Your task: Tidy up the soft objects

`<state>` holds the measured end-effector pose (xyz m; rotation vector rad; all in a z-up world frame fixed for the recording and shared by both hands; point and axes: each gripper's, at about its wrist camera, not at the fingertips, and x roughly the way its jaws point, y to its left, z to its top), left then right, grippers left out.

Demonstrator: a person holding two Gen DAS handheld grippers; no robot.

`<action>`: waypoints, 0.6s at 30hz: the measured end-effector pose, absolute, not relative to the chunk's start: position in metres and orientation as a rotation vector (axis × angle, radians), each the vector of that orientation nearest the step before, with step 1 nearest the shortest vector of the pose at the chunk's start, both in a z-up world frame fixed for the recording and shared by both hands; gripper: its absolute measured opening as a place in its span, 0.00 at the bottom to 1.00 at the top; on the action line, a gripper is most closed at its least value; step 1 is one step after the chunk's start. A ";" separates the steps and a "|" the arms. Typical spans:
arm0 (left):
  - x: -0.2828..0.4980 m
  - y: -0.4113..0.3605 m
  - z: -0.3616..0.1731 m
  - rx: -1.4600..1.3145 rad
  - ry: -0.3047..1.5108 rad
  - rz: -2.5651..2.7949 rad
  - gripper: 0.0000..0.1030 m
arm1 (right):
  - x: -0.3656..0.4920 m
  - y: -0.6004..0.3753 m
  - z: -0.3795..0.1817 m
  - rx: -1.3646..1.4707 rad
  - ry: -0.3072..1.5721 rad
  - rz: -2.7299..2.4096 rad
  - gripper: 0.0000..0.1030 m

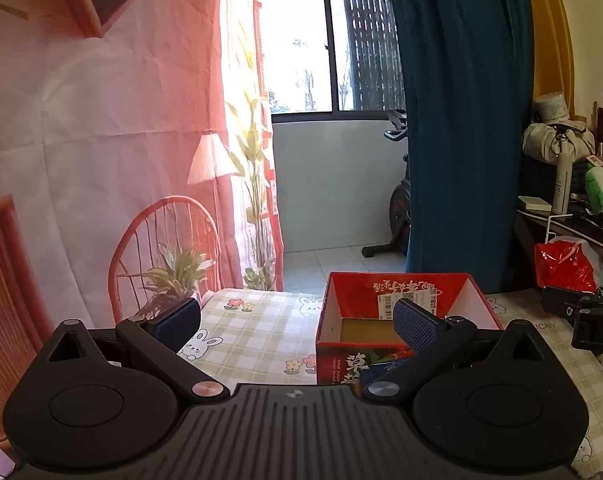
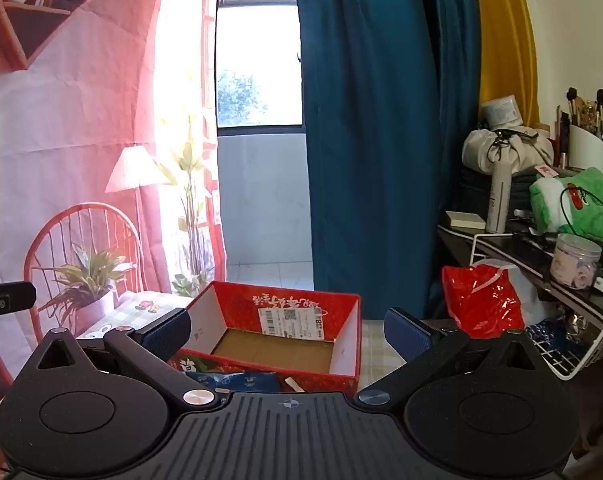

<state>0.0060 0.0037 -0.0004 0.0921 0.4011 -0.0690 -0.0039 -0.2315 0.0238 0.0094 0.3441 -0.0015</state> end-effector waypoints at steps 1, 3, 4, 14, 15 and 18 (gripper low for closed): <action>0.002 0.002 -0.001 0.113 0.350 -0.029 1.00 | -0.004 -0.231 0.024 0.008 0.346 -0.001 1.00; 0.000 0.003 0.001 0.113 0.352 -0.031 1.00 | -0.004 -0.232 0.023 0.007 0.344 0.001 1.00; -0.002 0.003 0.001 0.112 0.349 -0.032 1.00 | -0.004 -0.231 0.023 0.006 0.347 -0.003 1.00; 0.000 0.007 0.000 0.107 0.352 -0.029 1.00 | -0.012 -0.242 0.016 0.008 0.335 -0.001 1.00; 0.001 0.008 0.000 0.105 0.354 -0.028 1.00 | -0.013 -0.244 0.016 0.008 0.334 -0.001 1.00; 0.001 0.004 0.002 0.104 0.358 -0.023 1.00 | -0.007 -0.235 0.022 0.004 0.340 -0.008 1.00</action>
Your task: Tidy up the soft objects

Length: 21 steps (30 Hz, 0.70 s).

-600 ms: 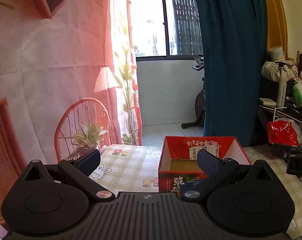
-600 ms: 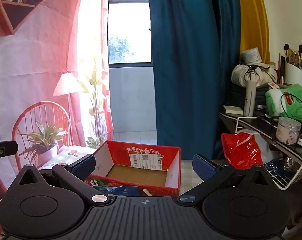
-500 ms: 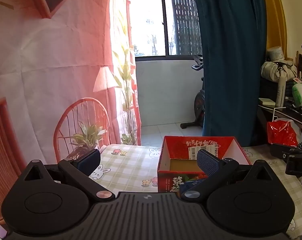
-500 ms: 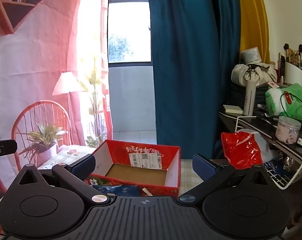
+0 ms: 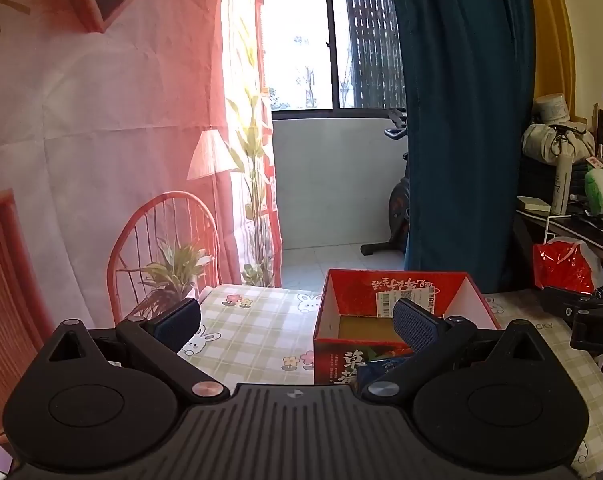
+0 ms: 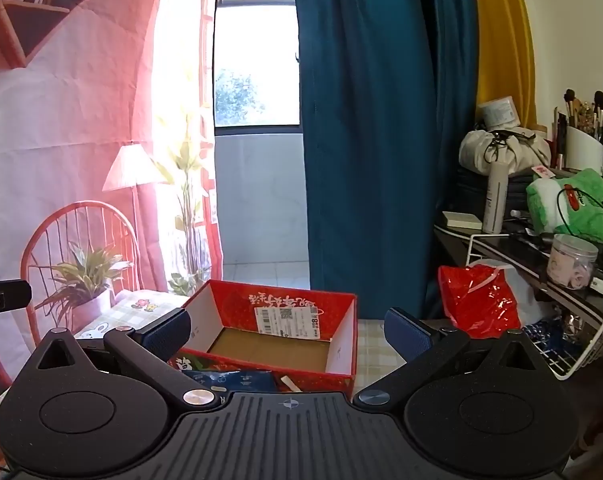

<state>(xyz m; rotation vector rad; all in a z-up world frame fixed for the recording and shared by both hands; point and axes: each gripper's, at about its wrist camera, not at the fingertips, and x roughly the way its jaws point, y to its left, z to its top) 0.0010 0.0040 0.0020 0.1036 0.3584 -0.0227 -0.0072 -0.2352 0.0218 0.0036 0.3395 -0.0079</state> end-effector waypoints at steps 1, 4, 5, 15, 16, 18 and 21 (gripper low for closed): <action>0.000 0.002 0.002 0.104 0.359 -0.022 1.00 | -0.007 -0.235 0.022 0.003 0.339 -0.008 1.00; 0.001 0.002 0.003 0.105 0.362 -0.021 1.00 | -0.008 -0.234 0.021 0.003 0.339 -0.008 1.00; 0.001 0.002 0.003 0.105 0.361 -0.021 1.00 | -0.008 -0.234 0.022 0.003 0.340 -0.008 1.00; 0.002 0.002 0.002 0.104 0.365 -0.021 1.00 | -0.007 -0.233 0.025 0.000 0.342 -0.010 1.00; 0.002 0.002 0.002 0.103 0.365 -0.021 1.00 | -0.008 -0.233 0.025 0.000 0.341 -0.011 1.00; 0.003 0.003 0.002 0.099 0.364 -0.020 1.00 | -0.008 -0.234 0.024 -0.001 0.341 -0.012 1.00; 0.003 0.004 0.001 0.095 0.365 -0.016 1.00 | -0.008 -0.234 0.024 -0.001 0.341 -0.011 1.00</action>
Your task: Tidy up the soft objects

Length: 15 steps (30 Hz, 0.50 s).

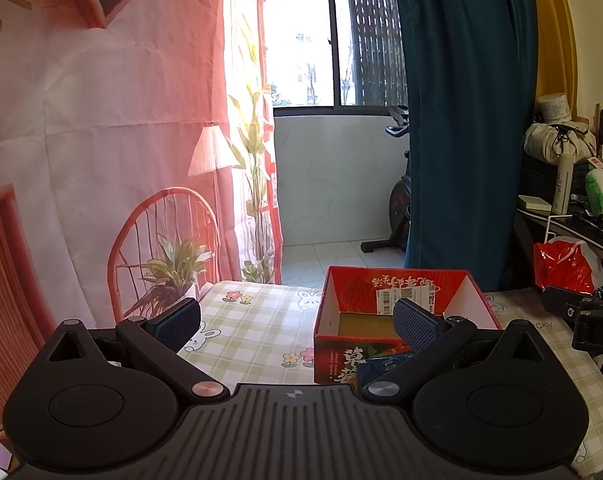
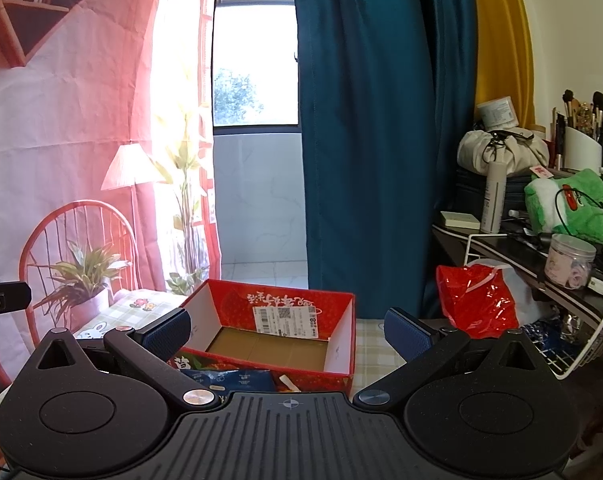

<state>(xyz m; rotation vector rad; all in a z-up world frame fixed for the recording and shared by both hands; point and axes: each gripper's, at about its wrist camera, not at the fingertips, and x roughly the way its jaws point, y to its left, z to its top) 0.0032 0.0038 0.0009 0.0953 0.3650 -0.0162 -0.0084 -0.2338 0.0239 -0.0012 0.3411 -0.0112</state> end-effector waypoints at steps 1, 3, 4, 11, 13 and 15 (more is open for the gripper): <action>0.003 0.003 0.001 0.095 0.366 -0.015 1.00 | -0.009 -0.234 0.024 -0.001 0.341 -0.012 1.00; 0.003 0.003 0.000 0.095 0.366 -0.015 1.00 | -0.009 -0.234 0.024 -0.002 0.340 -0.013 1.00; 0.003 0.003 0.000 0.095 0.366 -0.016 1.00 | -0.009 -0.234 0.024 -0.003 0.340 -0.015 1.00; 0.004 0.003 0.000 0.092 0.382 -0.029 1.00 | -0.011 -0.234 0.024 0.002 0.339 -0.016 1.00; 0.006 0.001 0.000 0.091 0.397 -0.036 1.00 | -0.011 -0.237 0.024 0.014 0.340 -0.016 1.00; 0.008 0.001 0.002 0.090 0.399 -0.039 1.00 | -0.008 -0.240 0.026 0.031 0.348 -0.013 1.00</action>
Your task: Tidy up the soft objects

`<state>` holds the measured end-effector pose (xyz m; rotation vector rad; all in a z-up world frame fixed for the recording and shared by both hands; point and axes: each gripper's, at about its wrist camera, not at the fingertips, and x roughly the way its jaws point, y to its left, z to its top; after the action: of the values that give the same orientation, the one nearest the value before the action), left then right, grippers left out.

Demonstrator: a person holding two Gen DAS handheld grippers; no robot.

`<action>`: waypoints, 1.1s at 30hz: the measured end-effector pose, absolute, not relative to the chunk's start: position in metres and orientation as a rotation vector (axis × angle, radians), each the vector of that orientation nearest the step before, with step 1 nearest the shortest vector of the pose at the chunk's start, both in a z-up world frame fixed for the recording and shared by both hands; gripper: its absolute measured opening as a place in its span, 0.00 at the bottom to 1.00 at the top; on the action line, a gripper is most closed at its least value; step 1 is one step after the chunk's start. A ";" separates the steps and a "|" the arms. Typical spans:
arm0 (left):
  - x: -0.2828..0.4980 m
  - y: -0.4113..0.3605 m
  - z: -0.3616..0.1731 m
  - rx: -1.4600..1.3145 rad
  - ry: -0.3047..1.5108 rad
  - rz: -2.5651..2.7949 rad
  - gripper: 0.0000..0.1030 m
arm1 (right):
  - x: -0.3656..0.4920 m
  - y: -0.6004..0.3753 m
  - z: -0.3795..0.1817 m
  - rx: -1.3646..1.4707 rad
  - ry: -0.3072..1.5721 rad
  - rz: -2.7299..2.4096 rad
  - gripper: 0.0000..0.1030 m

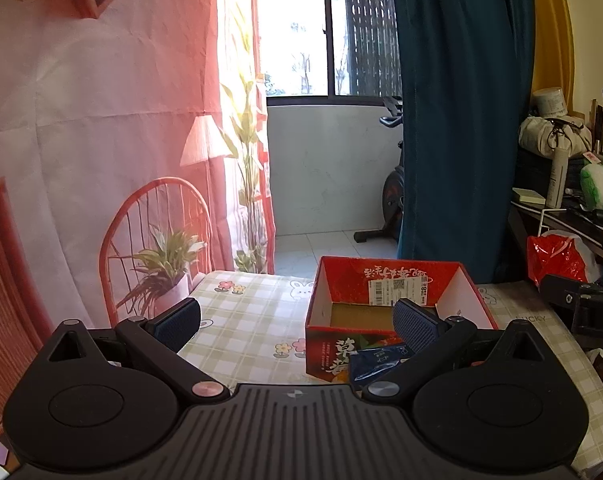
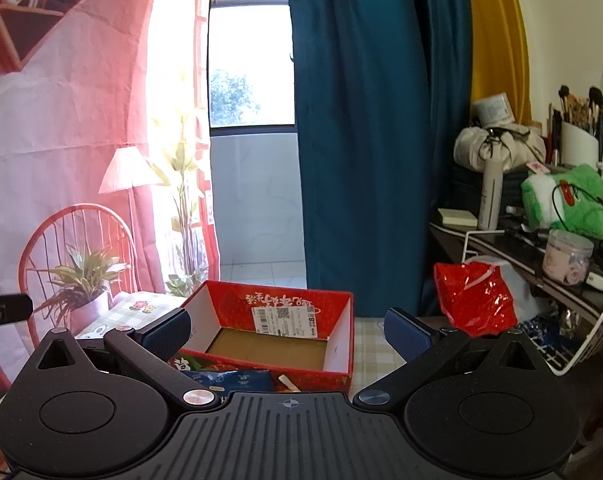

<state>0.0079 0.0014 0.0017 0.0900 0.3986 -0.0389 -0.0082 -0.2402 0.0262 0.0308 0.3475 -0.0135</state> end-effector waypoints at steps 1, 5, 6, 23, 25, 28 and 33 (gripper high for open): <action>0.008 0.002 0.003 0.091 0.395 -0.039 1.00 | -0.007 -0.241 0.028 0.035 0.348 -0.012 1.00; 0.011 0.002 0.007 0.087 0.388 -0.033 1.00 | -0.005 -0.239 0.035 0.016 0.331 -0.014 1.00; 0.011 0.002 0.008 0.083 0.387 -0.036 1.00 | -0.005 -0.239 0.036 0.016 0.327 -0.015 1.00; 0.013 -0.002 0.007 0.093 0.390 -0.035 1.00 | -0.002 -0.237 0.036 0.007 0.331 -0.011 1.00; 0.014 -0.001 0.007 0.089 0.393 -0.035 1.00 | -0.002 -0.237 0.036 0.007 0.332 -0.011 1.00; 0.015 -0.001 0.008 0.090 0.395 -0.039 1.00 | -0.001 -0.235 0.037 0.004 0.335 -0.010 1.00; 0.015 -0.003 0.007 0.092 0.399 -0.061 1.00 | -0.001 -0.233 0.036 0.001 0.331 -0.005 1.00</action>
<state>0.0151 -0.0026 0.0075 0.0915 0.3985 -0.0609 -0.0014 -0.2332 0.0362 0.0007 0.3312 -0.0052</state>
